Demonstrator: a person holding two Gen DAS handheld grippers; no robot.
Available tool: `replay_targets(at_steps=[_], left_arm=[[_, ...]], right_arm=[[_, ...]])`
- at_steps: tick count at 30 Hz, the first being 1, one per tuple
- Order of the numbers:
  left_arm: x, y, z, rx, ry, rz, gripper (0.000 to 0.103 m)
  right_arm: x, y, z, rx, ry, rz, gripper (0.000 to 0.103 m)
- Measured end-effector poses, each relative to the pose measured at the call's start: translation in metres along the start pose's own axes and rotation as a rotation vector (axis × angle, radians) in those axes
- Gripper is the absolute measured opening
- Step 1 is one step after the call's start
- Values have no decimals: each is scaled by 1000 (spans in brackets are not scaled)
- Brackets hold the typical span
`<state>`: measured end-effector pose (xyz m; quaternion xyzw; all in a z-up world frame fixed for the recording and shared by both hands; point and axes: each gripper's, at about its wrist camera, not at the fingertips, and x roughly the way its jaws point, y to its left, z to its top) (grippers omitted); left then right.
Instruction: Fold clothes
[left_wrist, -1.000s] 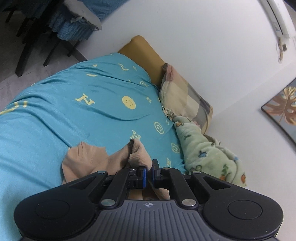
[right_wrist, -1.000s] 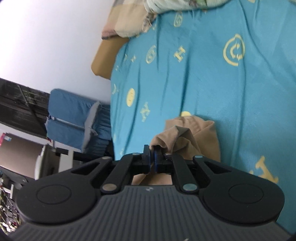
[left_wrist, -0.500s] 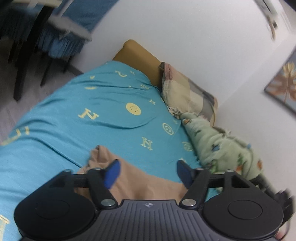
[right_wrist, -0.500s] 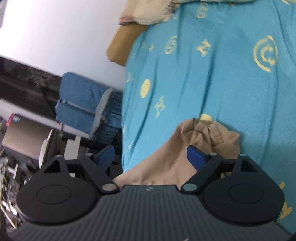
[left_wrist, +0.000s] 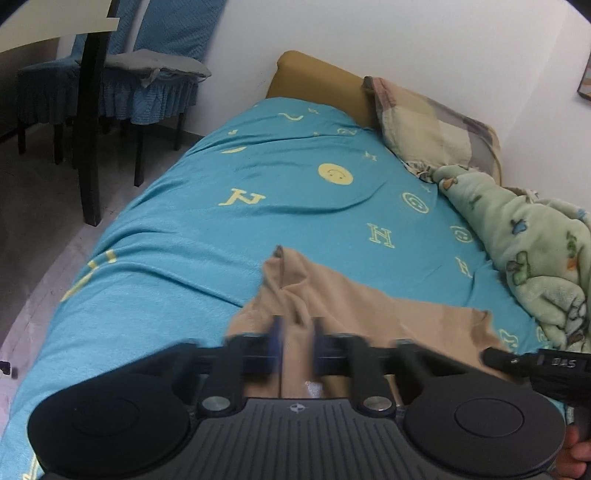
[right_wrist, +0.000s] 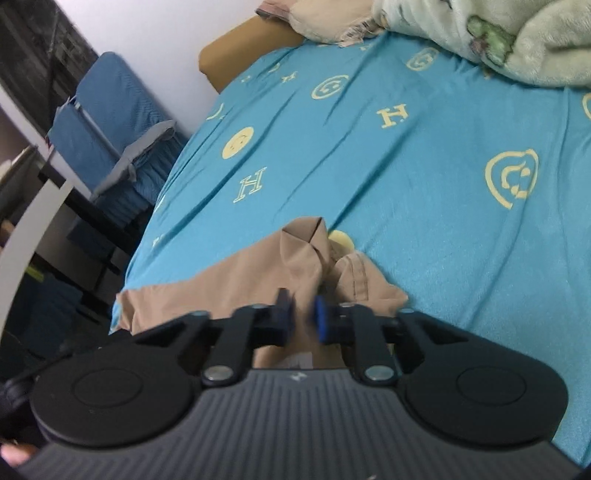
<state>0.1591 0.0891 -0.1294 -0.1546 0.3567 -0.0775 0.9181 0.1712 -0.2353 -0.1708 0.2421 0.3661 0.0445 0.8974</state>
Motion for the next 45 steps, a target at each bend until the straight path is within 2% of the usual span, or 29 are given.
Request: replay_targets(at_steps=[4, 6, 8, 11, 13, 15, 16, 17, 18, 19, 21, 23, 24, 25, 28, 32, 40, 42, 45], left_arm=[[-26, -8, 10, 25, -144, -66, 4], [-32, -15, 14, 47, -190, -73, 4], [-28, -17, 15, 71, -181, -67, 5], [-18, -16, 11, 78, -117, -52, 8], [-16, -16, 8, 72, -90, -37, 18], [-21, -19, 7, 83, -106, -35, 56], [-23, -25, 5, 111, -113, -36, 60], [-25, -30, 3, 139, -120, -37, 60], [-27, -35, 1, 167, -127, -38, 60], [-26, -40, -1, 187, -121, -37, 60], [-16, -45, -6, 194, -71, -29, 55], [-11, -42, -12, 178, -45, -25, 55], [-8, -41, -14, 175, -35, -17, 55], [-4, -40, -15, 175, -20, -1, 55], [9, -30, -18, 159, 32, 32, 52], [11, -25, -20, 164, 35, 42, 51], [-45, -48, -33, 188, 5, -5, 54], [-54, -56, -43, 206, 30, 0, 54], [-53, -64, -58, 221, 103, 27, 54]], right_arm=[[-23, 10, 5, -31, -118, -6, 6], [-29, 15, 7, -74, -172, -38, 6], [-27, 18, 8, -117, -199, -89, 6], [-15, 11, 8, -78, -138, -113, 8], [-12, 8, 8, -59, -113, -123, 10], [-15, 13, 10, -77, -133, -144, 26], [-18, 18, 10, -97, -153, -142, 55], [-21, 23, 7, -119, -183, -126, 78], [-25, 28, 4, -143, -217, -103, 80], [-26, 32, 1, -171, -238, -83, 77], [-23, 42, -1, -242, -221, -71, 72], [-13, 43, -3, -252, -161, -47, 30], [-7, 40, -4, -242, -129, -37, 28], [0, 38, -6, -232, -98, -27, 28], [20, 35, -14, -274, -33, -67, 27], [26, 37, -15, -280, -35, -79, 28], [-29, 60, -29, -288, -51, -88, 31], [-46, 65, -36, -279, -46, -84, 31], [-52, 67, -52, -294, -11, -125, 31]])
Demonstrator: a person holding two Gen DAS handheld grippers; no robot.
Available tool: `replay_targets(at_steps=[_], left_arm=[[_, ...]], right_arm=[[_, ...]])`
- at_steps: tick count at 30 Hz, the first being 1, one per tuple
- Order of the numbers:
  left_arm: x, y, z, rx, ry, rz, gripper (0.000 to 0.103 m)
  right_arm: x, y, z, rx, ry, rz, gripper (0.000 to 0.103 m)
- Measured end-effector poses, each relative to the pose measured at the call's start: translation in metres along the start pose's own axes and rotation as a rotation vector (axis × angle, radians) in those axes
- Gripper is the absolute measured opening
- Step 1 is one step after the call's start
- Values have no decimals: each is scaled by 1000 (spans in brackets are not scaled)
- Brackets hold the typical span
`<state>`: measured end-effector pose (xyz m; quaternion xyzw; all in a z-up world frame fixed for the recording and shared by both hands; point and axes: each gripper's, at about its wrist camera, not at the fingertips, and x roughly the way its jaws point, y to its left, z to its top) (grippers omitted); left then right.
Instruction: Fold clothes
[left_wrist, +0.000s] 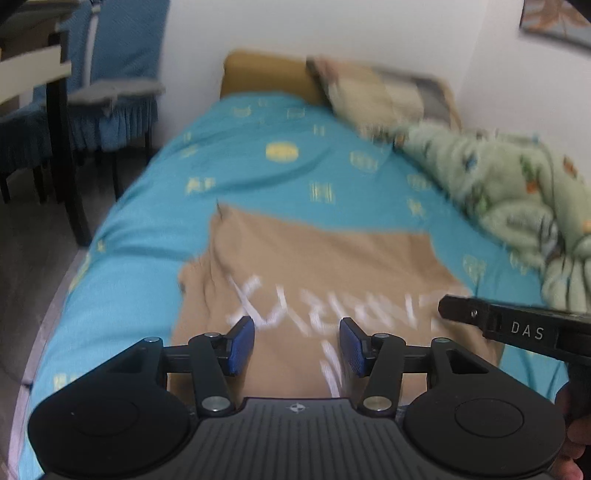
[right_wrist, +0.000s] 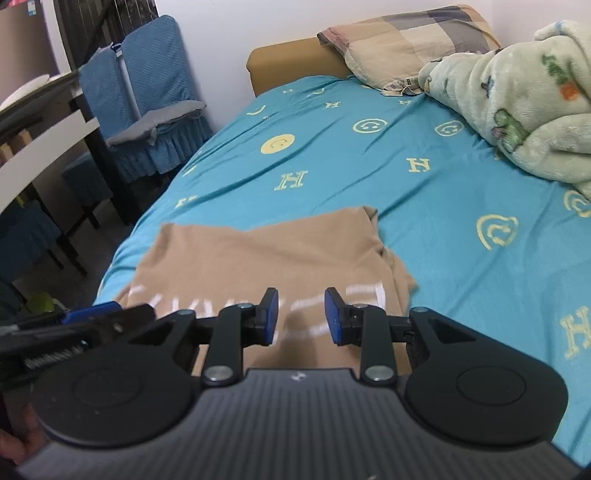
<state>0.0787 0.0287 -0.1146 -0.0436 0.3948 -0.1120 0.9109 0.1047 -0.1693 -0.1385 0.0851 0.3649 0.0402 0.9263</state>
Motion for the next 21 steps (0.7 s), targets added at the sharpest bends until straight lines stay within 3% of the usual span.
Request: replay_targets(at_steps=[3, 7, 14, 21], left_arm=[[1, 1, -5, -21, 30, 1, 54], [-17, 14, -5, -139, 24, -69, 60], [-49, 44, -26, -479, 56, -386, 76], [11, 70, -47, -731, 248, -342, 77]], right_arm=[[7, 1, -16, 12, 64, -22, 30], [11, 2, -18, -1, 57, -35, 29], [8, 2, -20, 18, 60, -36, 29], [8, 3, -21, 13, 59, -48, 29]])
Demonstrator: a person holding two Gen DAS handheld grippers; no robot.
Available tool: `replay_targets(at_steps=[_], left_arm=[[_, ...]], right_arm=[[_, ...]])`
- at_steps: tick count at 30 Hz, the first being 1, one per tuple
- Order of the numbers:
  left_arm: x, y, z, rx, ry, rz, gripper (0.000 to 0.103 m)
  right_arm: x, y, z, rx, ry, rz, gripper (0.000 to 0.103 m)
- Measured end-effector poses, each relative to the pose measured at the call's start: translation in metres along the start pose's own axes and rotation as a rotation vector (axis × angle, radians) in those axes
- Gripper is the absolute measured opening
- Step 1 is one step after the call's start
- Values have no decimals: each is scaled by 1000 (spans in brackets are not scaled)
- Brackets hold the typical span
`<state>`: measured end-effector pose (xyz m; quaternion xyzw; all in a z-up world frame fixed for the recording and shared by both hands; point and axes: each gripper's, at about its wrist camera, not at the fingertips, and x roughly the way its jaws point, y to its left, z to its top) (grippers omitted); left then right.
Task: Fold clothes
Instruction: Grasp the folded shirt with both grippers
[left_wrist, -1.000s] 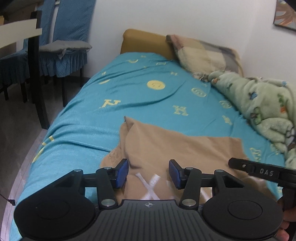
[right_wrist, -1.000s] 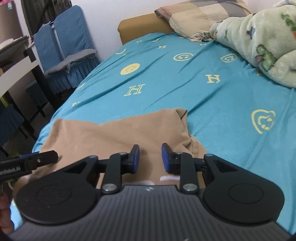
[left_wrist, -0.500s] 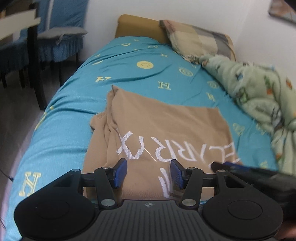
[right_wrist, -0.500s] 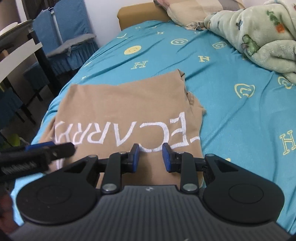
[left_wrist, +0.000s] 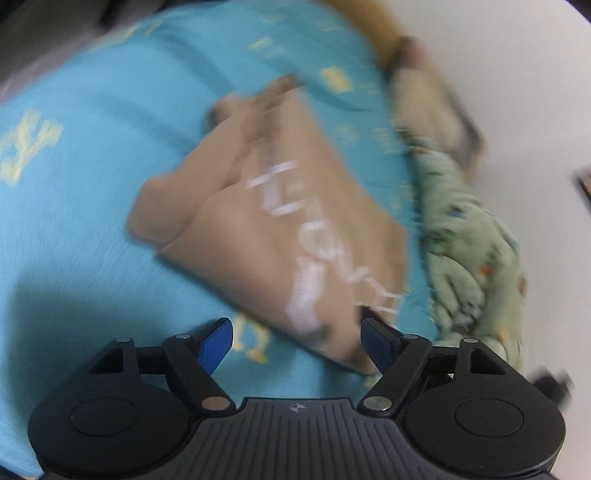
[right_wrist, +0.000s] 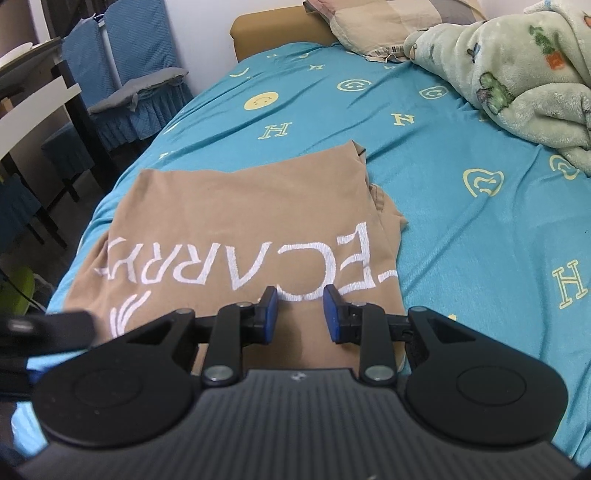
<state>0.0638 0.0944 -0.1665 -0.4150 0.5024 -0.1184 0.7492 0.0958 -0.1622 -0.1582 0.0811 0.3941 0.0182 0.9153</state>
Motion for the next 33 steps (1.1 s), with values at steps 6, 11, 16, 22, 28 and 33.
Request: replay_targets(at_steps=[6, 11, 16, 22, 28, 33], left_arm=[[-1, 19, 13, -157, -155, -35, 68], [-9, 17, 11, -144, -195, -83, 55], [-1, 11, 8, -79, -158, 20, 47], [-2, 19, 7, -117, -158, 11, 31], [-8, 17, 5, -107, -172, -4, 22], [-11, 14, 5, -104, -189, -27, 19]], right_arm=[[0, 1, -1, 3, -1, -7, 29], [0, 1, -1, 9, -2, -9, 29], [-1, 1, -1, 19, 0, -11, 29], [-8, -4, 2, 92, 2, 12, 31], [-28, -39, -4, 540, 38, 346, 89], [-14, -43, -29, 798, 217, 570, 89]])
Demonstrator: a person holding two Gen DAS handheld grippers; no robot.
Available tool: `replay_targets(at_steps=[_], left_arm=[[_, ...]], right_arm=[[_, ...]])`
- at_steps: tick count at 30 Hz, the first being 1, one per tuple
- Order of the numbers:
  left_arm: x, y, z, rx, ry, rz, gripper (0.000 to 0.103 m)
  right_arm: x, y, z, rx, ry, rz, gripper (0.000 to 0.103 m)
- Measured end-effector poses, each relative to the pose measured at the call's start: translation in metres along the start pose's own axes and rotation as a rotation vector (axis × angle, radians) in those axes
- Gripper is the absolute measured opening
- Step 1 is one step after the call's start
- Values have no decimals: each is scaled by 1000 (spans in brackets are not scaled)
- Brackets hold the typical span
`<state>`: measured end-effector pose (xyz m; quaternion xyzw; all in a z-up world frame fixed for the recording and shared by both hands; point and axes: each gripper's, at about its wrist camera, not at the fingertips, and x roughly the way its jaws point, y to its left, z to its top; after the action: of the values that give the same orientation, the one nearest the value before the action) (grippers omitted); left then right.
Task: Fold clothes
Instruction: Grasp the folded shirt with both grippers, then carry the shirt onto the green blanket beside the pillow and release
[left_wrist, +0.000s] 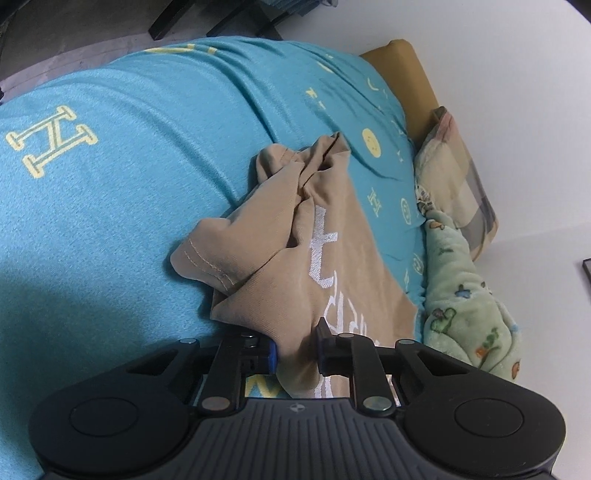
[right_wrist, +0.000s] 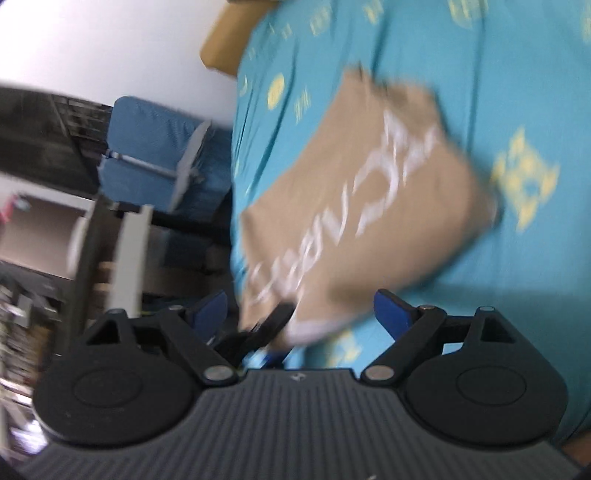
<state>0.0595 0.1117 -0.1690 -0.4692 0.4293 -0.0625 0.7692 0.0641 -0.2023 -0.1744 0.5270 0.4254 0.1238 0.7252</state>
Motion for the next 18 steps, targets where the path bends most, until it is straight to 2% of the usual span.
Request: replay_targets(at_steps=[4, 6, 10, 12, 13, 15, 17, 18], left_arm=[[-8, 2, -1, -7, -19, -37, 18], [-9, 2, 0, -18, -27, -57, 18], [-15, 1, 2, -40, -47, -107, 18], [-19, 0, 4, -43, -59, -123, 17], [-20, 0, 4, -45, -63, -129, 17], [-22, 1, 6, -55, -65, -133, 17], [-22, 4, 7, -68, -62, -131, 17], [-21, 5, 7, -72, -60, -132, 17]], right_arm=[[18, -18, -2, 145, 81, 57, 89], [22, -26, 1, 176, 64, 59, 89], [5, -46, 11, 244, -111, -18, 89], [-5, -57, 12, 309, -181, -20, 84], [-10, -61, 12, 332, -209, -22, 78], [-17, -63, 12, 337, -256, -39, 77], [-19, -63, 12, 334, -283, -62, 63], [-20, -64, 13, 334, -286, -71, 59]])
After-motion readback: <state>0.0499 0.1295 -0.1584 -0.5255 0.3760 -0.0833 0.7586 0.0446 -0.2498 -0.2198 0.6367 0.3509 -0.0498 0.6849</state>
